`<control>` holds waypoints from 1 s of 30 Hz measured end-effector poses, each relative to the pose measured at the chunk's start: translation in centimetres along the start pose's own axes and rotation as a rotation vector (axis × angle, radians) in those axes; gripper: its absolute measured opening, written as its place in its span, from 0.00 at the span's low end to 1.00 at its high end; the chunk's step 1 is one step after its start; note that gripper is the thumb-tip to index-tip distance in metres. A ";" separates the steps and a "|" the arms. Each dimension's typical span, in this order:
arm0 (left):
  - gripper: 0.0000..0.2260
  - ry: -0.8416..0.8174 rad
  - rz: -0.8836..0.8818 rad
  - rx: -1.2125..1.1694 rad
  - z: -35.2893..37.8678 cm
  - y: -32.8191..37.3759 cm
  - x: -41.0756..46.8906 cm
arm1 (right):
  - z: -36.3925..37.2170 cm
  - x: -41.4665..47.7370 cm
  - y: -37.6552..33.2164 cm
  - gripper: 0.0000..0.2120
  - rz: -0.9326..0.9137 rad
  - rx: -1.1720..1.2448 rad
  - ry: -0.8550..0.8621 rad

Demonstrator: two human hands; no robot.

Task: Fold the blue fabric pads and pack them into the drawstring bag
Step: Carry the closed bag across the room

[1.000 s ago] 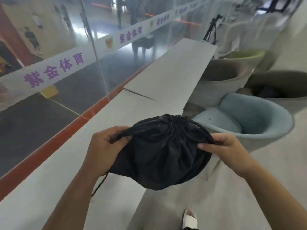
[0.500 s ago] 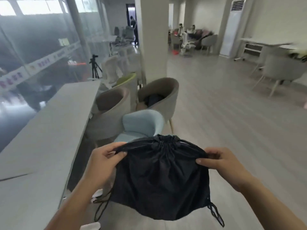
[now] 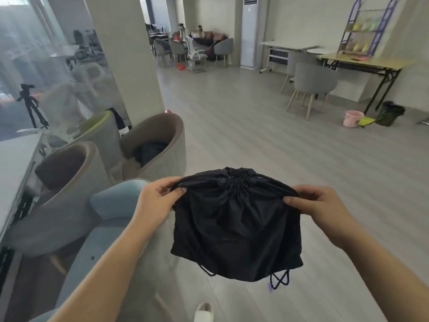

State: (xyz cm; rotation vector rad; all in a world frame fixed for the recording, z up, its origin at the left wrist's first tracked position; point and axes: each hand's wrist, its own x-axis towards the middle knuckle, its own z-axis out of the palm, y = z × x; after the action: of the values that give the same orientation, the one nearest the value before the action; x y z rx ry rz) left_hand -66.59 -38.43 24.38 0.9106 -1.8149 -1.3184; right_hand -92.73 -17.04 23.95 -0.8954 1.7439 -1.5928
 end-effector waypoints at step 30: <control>0.15 -0.238 -0.049 -0.092 23.2 -5.0 68.7 | -11.0 65.9 2.5 0.07 0.106 0.120 0.459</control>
State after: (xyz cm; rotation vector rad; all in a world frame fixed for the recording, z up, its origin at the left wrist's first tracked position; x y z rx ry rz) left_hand -120.28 -87.40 23.54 0.7803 -1.9011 -1.5845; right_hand -140.55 -63.71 23.00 -0.3886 1.9309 -1.9137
